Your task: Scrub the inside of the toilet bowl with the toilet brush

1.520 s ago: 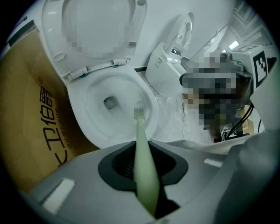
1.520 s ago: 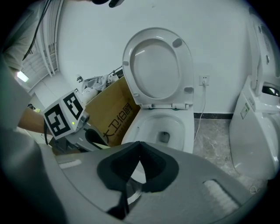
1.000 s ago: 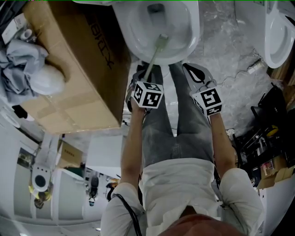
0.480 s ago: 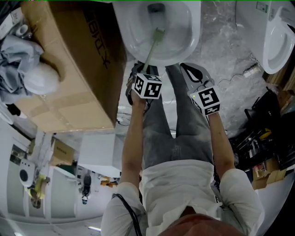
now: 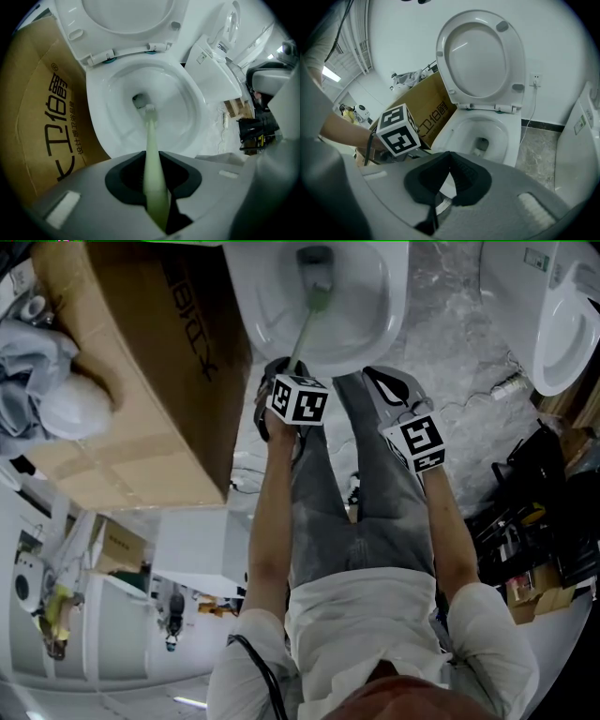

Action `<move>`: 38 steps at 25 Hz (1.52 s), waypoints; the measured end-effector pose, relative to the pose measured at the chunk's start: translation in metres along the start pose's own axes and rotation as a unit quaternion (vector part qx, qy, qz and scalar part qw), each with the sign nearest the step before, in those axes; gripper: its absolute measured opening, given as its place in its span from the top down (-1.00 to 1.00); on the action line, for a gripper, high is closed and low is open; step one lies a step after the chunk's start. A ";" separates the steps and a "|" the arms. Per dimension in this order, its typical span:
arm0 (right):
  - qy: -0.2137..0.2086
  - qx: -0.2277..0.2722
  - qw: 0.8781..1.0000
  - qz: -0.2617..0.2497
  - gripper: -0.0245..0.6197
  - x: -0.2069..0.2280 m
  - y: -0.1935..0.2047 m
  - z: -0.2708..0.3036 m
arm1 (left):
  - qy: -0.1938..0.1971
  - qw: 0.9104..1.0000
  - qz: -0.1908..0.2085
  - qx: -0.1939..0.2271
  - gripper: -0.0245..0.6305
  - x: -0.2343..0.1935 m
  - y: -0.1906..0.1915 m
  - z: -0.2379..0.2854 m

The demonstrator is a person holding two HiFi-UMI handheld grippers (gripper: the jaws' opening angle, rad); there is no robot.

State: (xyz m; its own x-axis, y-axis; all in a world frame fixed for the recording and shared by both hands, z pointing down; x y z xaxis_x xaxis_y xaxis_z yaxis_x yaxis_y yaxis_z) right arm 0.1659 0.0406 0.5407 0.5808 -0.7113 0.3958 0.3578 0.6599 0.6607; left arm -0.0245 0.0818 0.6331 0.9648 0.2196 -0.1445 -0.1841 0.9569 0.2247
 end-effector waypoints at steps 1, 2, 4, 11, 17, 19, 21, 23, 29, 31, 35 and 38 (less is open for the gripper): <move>-0.001 -0.001 1.000 0.000 0.91 0.001 0.000 0.000 | -0.002 1.000 -0.001 -0.001 0.63 -0.001 -0.002 0.003; -0.002 -0.002 1.000 -0.001 0.91 0.003 0.000 0.001 | -0.004 1.000 -0.002 -0.002 0.63 -0.002 -0.004 0.006; -0.004 -0.003 1.000 -0.002 0.91 0.007 0.000 0.001 | -0.007 1.000 -0.002 -0.005 0.63 -0.003 -0.008 0.011; -0.008 -0.006 1.000 -0.006 0.91 0.020 -0.001 0.000 | -0.020 1.000 -0.017 -0.012 0.63 -0.011 -0.024 0.034; -0.008 -0.004 1.000 -0.002 0.91 0.023 0.002 -0.002 | -0.037 0.999 -0.022 -0.015 0.63 -0.012 -0.041 0.052; -0.008 -0.003 1.000 -0.001 0.91 0.024 0.002 -0.004 | -0.043 0.999 -0.022 -0.015 0.63 -0.013 -0.046 0.058; -0.006 -0.001 1.000 -0.001 0.91 0.025 0.003 -0.006 | -0.048 0.999 -0.018 -0.015 0.63 -0.014 -0.050 0.063; -0.004 0.002 1.000 -0.002 0.91 0.027 0.004 -0.008 | -0.053 0.998 -0.013 -0.016 0.63 -0.014 -0.054 0.068; 0.005 0.007 1.000 -0.005 0.91 0.028 0.003 -0.019 | -0.049 0.998 -0.013 -0.022 0.63 -0.013 -0.052 0.060; 0.007 0.004 1.000 -0.007 0.91 0.024 0.002 -0.025 | -0.043 0.999 -0.013 -0.028 0.63 -0.008 -0.047 0.052; 0.015 0.014 1.000 -0.014 0.91 0.018 -0.004 -0.031 | -0.037 0.999 -0.006 -0.029 0.63 -0.005 -0.041 0.038; 0.024 0.024 0.999 -0.018 0.91 0.009 -0.012 -0.039 | -0.032 0.999 -0.008 -0.023 0.63 -0.003 -0.033 0.022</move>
State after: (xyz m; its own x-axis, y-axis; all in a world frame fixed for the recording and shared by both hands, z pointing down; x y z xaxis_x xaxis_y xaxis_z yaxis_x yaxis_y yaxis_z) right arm 0.1961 0.0358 0.5116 0.6025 -0.7213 0.3417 0.3436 0.6208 0.7046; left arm -0.0167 0.0451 0.6472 0.9777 0.1920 -0.0848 -0.1747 0.9683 0.1784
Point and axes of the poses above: the fingertips, and each gripper's own axes: z forward along the fingers, x to its right, y out of its underside, the point moved 10 cm from there along -z, backward along the fingers, and after that the axes turned 11 degrees about x, right-handed, at the moved point
